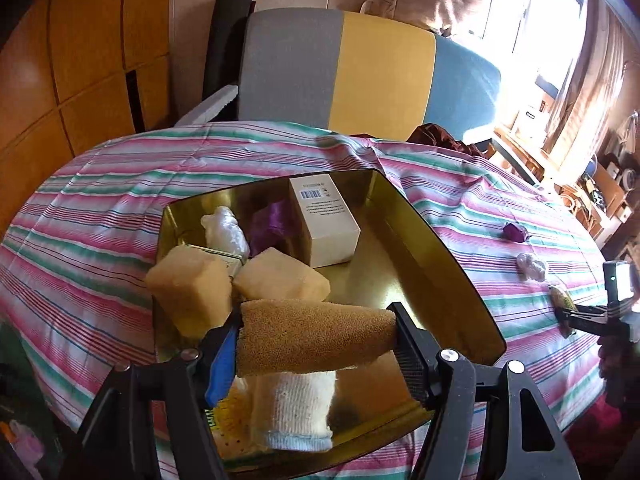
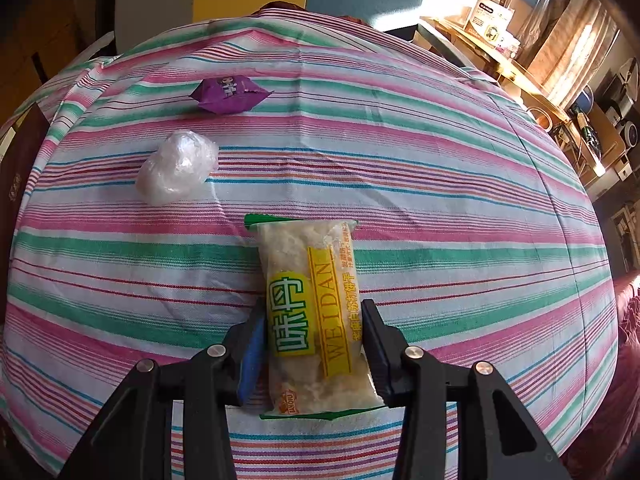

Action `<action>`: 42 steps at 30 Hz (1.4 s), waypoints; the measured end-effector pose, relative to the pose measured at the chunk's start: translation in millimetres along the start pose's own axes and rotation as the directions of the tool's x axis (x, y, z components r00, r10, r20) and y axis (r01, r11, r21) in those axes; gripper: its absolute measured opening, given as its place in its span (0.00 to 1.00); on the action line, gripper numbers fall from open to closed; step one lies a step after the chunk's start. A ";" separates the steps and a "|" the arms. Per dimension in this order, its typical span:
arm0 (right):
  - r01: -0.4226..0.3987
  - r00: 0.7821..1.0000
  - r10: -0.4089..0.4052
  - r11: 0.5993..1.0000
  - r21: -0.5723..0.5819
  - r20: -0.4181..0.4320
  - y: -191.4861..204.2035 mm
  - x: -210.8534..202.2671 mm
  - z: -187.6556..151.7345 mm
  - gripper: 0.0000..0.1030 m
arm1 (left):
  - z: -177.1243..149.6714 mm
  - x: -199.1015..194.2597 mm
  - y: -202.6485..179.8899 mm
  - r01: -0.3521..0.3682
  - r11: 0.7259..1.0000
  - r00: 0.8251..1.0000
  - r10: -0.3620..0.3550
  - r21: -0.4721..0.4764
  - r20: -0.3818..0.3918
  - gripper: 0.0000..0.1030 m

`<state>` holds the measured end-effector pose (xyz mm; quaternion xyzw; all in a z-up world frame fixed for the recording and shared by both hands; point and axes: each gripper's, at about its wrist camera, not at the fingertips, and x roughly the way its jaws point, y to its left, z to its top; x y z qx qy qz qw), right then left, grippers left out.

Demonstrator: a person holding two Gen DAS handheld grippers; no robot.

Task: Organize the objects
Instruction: 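Lower the orange sponge into the tray and open the left gripper while the right holds the packet, then carry the WEIDAN packet into the tray and open the right gripper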

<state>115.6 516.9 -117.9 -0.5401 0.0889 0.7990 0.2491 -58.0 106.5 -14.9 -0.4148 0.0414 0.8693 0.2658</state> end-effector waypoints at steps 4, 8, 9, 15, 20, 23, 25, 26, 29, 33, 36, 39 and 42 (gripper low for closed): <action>0.002 1.000 -0.002 1.000 -0.009 0.000 -0.3 1.0 1.5 0.43 | 9.3 15.8 -7.1 0.087 0.996 0.996 -0.088 -0.012 -0.031 0.67; 0.003 1.000 -0.003 1.000 -0.018 0.001 -0.4 1.3 1.8 0.43 | 12.4 41.0 -17.7 0.080 0.996 0.993 -0.077 0.028 -0.087 0.67; 0.004 1.000 -0.004 1.000 -0.020 0.001 -0.4 1.6 2.2 0.43 | 12.1 47.6 -18.4 0.073 0.997 0.993 -0.070 0.032 -0.100 0.67; 0.009 1.000 -0.009 0.999 -0.031 0.003 1.2 2.0 3.0 0.43 | 0.3 72.5 -14.3 0.015 0.998 0.983 -0.003 0.060 -0.182 0.67; 0.014 1.000 -0.013 0.999 -0.031 0.005 1.7 2.2 3.5 0.43 | -7.8 74.4 -1.0 -0.033 0.998 0.983 0.040 0.046 -0.178 0.81; 0.014 1.000 -0.014 1.000 -0.028 0.005 1.4 2.4 3.5 0.43 | -8.7 67.7 3.5 -0.016 1.000 0.986 0.019 0.021 -0.165 0.82; 0.014 1.000 -0.014 1.000 -0.025 0.006 1.9 2.5 3.7 0.43 | -8.9 61.9 3.7 -0.018 1.000 0.989 0.021 0.019 -0.150 0.85; 0.014 1.000 -0.014 1.000 -0.024 0.006 2.1 2.5 3.8 0.43 | -8.9 58.3 3.9 -0.018 1.000 0.990 0.020 0.017 -0.139 0.87; 0.016 1.000 -0.016 1.000 -0.020 0.008 2.6 2.2 3.4 0.43 | -8.4 47.3 5.4 -0.022 1.000 0.993 0.022 0.007 -0.114 0.90; 0.031 0.999 -0.030 0.999 -0.021 0.014 4.8 1.6 2.9 0.43 | -9.9 28.6 7.9 -0.042 0.999 0.997 0.041 -0.005 -0.070 0.90; 0.045 0.999 -0.045 0.999 -0.022 0.017 7.2 0.8 2.0 0.43 | -12.0 12.4 8.2 -0.073 0.997 0.997 0.073 -0.003 -0.030 0.90; 0.048 0.999 -0.048 0.999 -0.014 0.016 6.9 0.4 2.1 0.43 | -14.9 -3.2 8.9 -0.100 0.995 0.995 0.100 -0.005 0.011 0.90; 0.039 0.999 -0.039 0.999 0.013 0.006 4.2 -0.4 2.9 0.43 | -19.5 -17.1 11.1 -0.123 0.992 0.991 0.124 -0.015 0.047 0.90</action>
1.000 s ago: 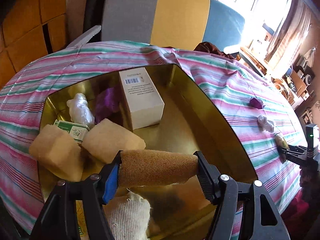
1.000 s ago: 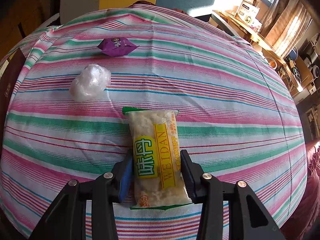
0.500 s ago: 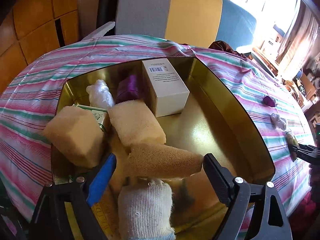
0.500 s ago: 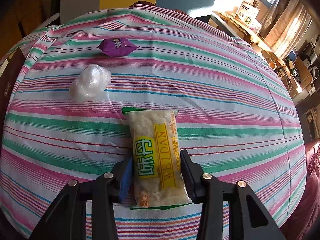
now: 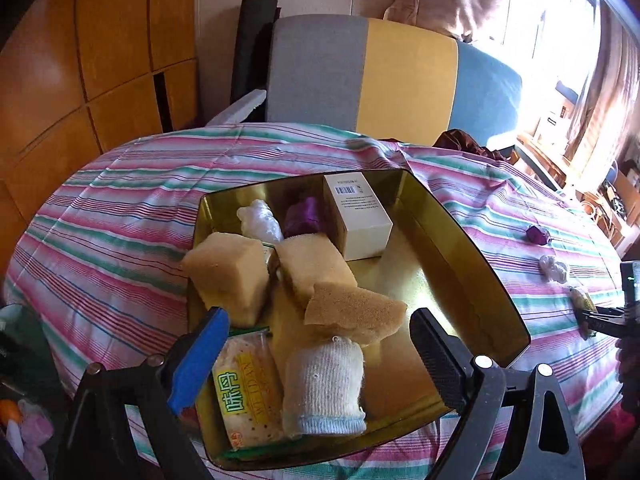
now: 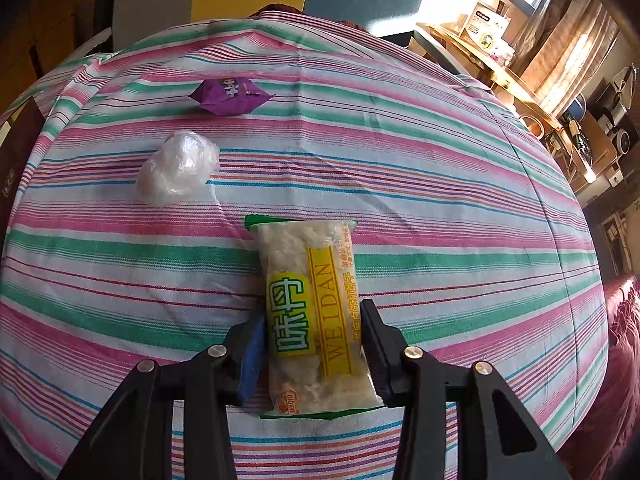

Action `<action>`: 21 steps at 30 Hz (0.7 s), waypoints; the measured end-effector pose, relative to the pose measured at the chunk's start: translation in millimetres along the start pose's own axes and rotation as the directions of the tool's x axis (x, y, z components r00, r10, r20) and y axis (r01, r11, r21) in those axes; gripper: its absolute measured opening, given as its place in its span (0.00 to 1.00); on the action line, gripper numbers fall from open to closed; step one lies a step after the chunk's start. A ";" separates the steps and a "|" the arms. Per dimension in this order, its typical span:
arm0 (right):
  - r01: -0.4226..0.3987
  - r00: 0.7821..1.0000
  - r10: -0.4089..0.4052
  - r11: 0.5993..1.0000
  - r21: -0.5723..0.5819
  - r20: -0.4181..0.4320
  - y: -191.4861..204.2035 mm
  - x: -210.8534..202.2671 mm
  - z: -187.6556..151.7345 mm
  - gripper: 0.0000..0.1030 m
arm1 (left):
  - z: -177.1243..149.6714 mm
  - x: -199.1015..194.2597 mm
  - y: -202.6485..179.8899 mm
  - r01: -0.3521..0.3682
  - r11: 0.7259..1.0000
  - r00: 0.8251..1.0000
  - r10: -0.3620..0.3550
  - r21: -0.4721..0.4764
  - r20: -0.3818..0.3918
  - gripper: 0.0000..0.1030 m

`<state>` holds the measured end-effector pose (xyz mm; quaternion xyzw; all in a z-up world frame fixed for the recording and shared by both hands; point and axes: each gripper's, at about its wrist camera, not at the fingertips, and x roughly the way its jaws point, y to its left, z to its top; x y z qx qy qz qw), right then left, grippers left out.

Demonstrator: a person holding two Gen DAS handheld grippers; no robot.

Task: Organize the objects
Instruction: 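Carry the WEIDAN packet into the tray and open the right gripper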

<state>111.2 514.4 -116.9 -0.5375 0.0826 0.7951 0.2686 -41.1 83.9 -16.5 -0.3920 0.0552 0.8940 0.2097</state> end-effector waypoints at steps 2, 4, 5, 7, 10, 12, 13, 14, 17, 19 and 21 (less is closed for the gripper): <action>-0.009 1.000 0.009 1.000 0.027 -0.012 -2.3 -1.0 1.3 0.43 | -2.3 -6.9 2.1 -0.014 1.000 1.000 0.014 -0.001 0.017 0.90; -0.028 0.999 0.030 0.997 0.070 -0.023 -4.6 -5.0 2.5 0.42 | -2.9 -11.7 4.8 -0.022 1.000 0.999 0.022 0.000 0.031 0.90; -0.043 0.999 0.044 0.995 0.086 -0.014 -4.0 -10.8 2.9 0.42 | -3.1 -13.8 6.8 -0.025 1.000 0.999 0.025 -0.004 0.035 0.90; -0.074 0.997 0.073 0.993 0.091 0.019 2.7 -27.2 5.8 0.43 | -3.8 -17.1 9.7 -0.033 0.999 0.998 0.033 -0.006 0.046 0.90; -0.132 0.990 0.127 0.989 0.071 0.068 22.0 -56.0 15.6 0.43 | -5.8 -20.9 13.7 -0.034 0.999 0.998 0.035 -0.012 0.057 0.90; -0.173 0.980 0.169 0.984 0.036 0.102 41.7 -76.4 24.0 0.42 | -6.9 -23.0 15.8 -0.032 0.999 0.997 0.033 -0.019 0.065 0.90; -0.197 0.974 0.194 0.980 0.015 0.113 53.4 -85.9 28.0 0.43 | -7.4 -24.0 16.7 -0.030 0.999 0.997 0.031 -0.021 0.068 0.90; -0.221 0.968 0.221 0.975 -0.007 0.122 67.4 -94.6 32.6 0.43 | -7.7 -24.6 17.3 -0.028 0.999 0.997 0.030 -0.024 0.069 0.90; -0.291 0.943 0.300 0.953 -0.086 0.141 111.6 -118.5 44.1 0.43 | -8.9 -26.1 21.3 -0.022 0.999 0.997 0.025 -0.037 0.073 0.91; -0.334 0.926 0.352 0.932 -0.139 0.139 144.3 -132.1 47.9 0.43 | -10.3 -26.8 23.7 -0.020 0.999 0.997 0.022 -0.039 0.070 0.91; -0.369 0.908 0.397 0.909 -0.193 0.133 176.5 -142.9 50.1 0.43 | -11.7 -26.9 27.5 -0.019 0.999 0.997 0.023 -0.047 0.071 0.91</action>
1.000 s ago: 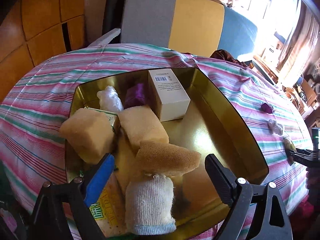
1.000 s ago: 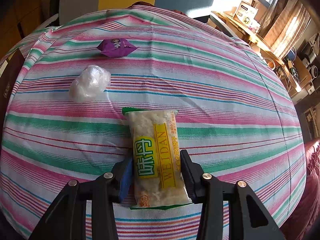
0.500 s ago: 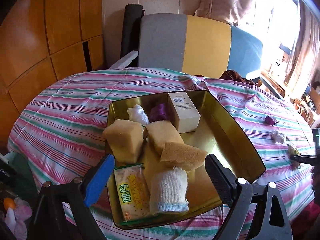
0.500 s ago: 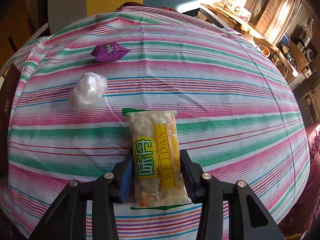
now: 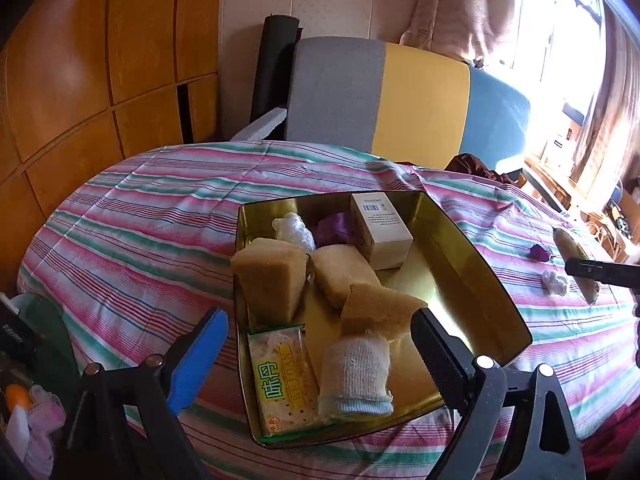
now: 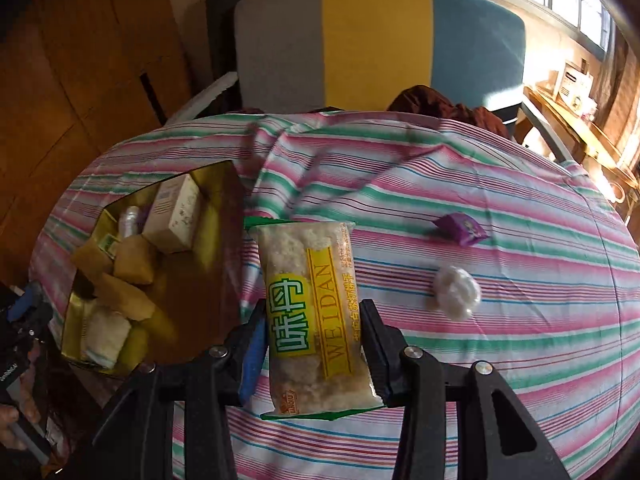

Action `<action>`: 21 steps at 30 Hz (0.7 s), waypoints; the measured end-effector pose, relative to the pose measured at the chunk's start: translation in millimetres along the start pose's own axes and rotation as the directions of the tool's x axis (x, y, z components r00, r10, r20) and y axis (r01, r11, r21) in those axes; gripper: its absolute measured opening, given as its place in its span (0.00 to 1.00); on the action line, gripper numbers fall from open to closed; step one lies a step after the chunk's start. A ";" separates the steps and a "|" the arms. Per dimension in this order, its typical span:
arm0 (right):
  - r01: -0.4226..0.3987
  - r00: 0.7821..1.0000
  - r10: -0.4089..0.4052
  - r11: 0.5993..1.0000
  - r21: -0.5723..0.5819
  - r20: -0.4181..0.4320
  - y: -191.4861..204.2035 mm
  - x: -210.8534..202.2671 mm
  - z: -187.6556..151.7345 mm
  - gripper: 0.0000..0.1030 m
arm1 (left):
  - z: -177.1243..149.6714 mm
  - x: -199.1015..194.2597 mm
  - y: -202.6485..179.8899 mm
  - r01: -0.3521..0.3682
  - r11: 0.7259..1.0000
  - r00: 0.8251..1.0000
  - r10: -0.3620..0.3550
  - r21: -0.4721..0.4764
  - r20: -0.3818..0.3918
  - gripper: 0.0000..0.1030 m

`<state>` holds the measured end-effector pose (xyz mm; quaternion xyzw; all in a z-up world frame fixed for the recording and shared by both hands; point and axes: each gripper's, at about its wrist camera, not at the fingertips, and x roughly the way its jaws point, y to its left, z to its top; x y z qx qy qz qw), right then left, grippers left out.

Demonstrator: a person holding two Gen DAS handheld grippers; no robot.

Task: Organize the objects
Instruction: 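Carry the WEIDAN packet into the tray and open the right gripper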

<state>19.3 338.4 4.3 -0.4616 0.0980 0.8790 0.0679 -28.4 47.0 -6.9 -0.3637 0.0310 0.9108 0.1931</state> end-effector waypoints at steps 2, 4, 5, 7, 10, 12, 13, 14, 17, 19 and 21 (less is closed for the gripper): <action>-0.049 0.999 0.049 0.998 -0.038 -0.017 29.5 7.8 6.8 0.43 | -1.6 -0.8 5.7 -0.004 1.000 1.000 0.004 -0.012 0.000 0.91; -0.073 0.997 0.070 0.995 -0.075 -0.038 54.8 18.7 9.1 0.43 | -2.4 -1.8 12.8 -0.006 1.000 1.000 0.006 -0.030 0.003 0.91; -0.076 0.996 0.071 0.993 -0.086 -0.050 65.8 25.4 9.6 0.43 | -2.6 -2.6 16.8 -0.010 0.999 1.000 0.010 -0.041 0.004 0.91; -0.084 0.994 0.076 0.992 -0.093 -0.084 81.2 41.8 9.6 0.43 | -2.9 -4.0 24.8 -0.018 0.998 1.000 0.018 -0.061 0.007 0.91; -0.081 0.988 0.068 0.993 -0.090 -0.138 95.8 67.2 7.4 0.43 | -4.8 -5.7 35.6 -0.028 0.996 1.000 0.029 -0.082 0.008 0.91; -0.063 0.986 0.048 0.994 -0.093 -0.162 101.0 80.6 5.8 0.43 | -6.3 -5.9 41.4 -0.034 0.995 0.999 0.035 -0.093 0.005 0.91; -0.059 0.984 0.042 0.994 -0.089 -0.175 102.4 87.0 5.2 0.43 | -6.8 -5.2 43.8 -0.036 0.994 0.999 0.036 -0.099 0.002 0.91; -0.054 0.981 0.037 0.995 -0.085 -0.189 104.3 93.3 5.0 0.43 | -7.5 -4.5 45.5 -0.038 0.994 0.999 0.038 -0.104 0.000 0.91; -0.034 0.977 0.012 0.994 -0.101 -0.211 109.9 109.0 3.2 0.43 | -9.9 -3.1 49.0 -0.045 0.993 0.999 0.044 -0.113 -0.006 0.91; -0.013 0.975 -0.012 0.994 -0.111 -0.223 114.3 119.7 1.2 0.43 | -9.9 -1.6 50.2 -0.048 0.992 0.999 0.047 -0.116 -0.009 0.91; -0.003 0.972 -0.026 0.992 -0.124 -0.235 117.5 129.1 -1.1 0.43 | -10.2 -0.7 49.2 -0.052 0.992 0.999 0.051 -0.113 -0.011 0.91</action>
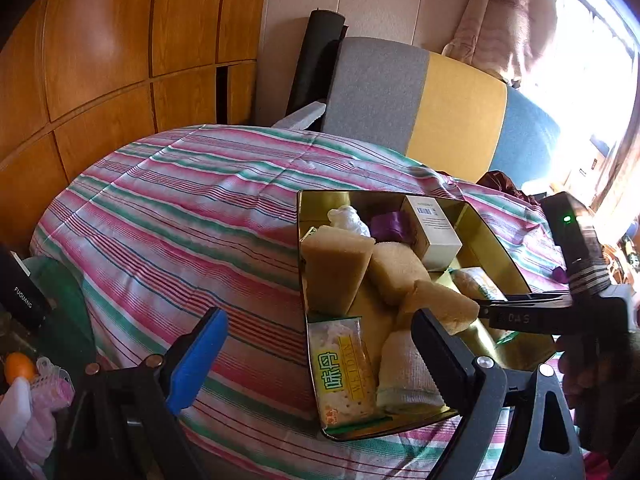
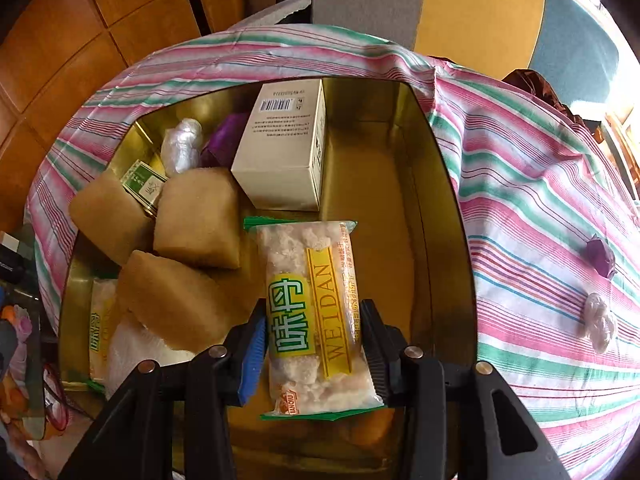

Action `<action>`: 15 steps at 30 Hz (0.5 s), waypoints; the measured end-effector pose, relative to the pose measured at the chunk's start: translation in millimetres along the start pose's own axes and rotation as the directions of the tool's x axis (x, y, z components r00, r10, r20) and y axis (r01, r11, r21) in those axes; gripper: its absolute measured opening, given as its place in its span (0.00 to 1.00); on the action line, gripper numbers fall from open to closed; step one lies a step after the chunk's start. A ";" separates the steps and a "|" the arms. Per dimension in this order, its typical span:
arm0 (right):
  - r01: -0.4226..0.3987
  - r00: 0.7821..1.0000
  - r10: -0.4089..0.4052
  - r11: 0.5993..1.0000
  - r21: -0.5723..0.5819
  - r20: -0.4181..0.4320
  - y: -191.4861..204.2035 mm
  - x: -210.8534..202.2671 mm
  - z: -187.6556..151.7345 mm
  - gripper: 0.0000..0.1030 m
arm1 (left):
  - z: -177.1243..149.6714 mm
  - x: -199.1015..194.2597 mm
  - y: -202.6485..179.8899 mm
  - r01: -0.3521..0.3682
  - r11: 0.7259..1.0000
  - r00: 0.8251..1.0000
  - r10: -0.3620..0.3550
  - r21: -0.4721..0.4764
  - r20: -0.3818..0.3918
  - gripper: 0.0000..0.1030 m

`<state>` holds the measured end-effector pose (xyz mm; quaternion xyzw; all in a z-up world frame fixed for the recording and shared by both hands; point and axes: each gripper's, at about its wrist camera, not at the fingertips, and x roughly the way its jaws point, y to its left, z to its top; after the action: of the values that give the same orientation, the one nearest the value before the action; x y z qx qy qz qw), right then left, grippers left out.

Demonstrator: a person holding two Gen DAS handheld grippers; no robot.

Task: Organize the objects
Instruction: 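Carry the WEIDAN packet into the tray and open the right gripper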

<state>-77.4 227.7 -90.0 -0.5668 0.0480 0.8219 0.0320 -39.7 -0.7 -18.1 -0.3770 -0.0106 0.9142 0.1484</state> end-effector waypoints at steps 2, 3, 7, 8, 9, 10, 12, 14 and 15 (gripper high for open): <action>-0.008 1.000 0.008 1.000 0.000 -0.007 1.0 7.9 -0.6 0.43 | -0.2 0.5 -0.2 -0.003 1.000 1.000 0.003 0.005 -0.002 0.91; -0.020 1.000 0.020 1.000 0.001 -0.008 1.1 10.4 -1.4 0.43 | -0.3 0.5 -0.5 -0.005 1.000 1.000 0.005 0.007 -0.002 0.91; -0.047 0.999 0.047 0.999 -0.003 0.005 -0.2 11.1 -5.2 0.45 | 0.1 -0.4 -0.5 -0.024 1.000 1.000 0.024 0.017 0.005 0.92; -0.052 0.999 0.052 0.999 0.000 0.010 -1.3 9.8 -6.3 0.45 | 0.2 -0.8 -0.5 -0.025 1.000 1.000 0.025 0.017 0.007 0.92; -0.056 0.998 0.056 0.998 0.004 0.016 -2.8 8.0 -7.3 0.45 | 0.8 -0.8 -0.3 -0.025 1.000 1.000 0.025 0.017 0.007 0.92; -0.060 0.998 0.060 0.998 0.008 0.026 -4.3 5.6 -8.0 0.46 | 0.8 -1.2 -0.8 -0.026 0.999 1.000 0.026 0.019 0.007 0.92; -0.064 0.997 0.063 0.998 0.012 0.047 -7.1 -0.7 -9.1 0.46 | 1.0 -2.4 -2.1 -0.027 0.999 1.000 0.027 0.023 0.010 0.92; -0.062 0.996 0.061 0.998 0.012 0.068 -10.0 -6.8 -9.3 0.46 | 1.2 -4.0 -3.7 -0.026 0.999 1.000 0.026 0.027 0.012 0.92; -0.060 0.995 0.059 0.998 0.012 0.079 -11.5 -10.1 -9.7 0.46 | 1.1 -4.8 -4.6 -0.027 0.999 1.000 0.026 0.030 0.013 0.92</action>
<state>-63.6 238.0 -84.4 -0.5322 0.0695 0.8437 0.0134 -36.0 2.5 -13.4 -0.3689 0.0072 0.9185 0.1419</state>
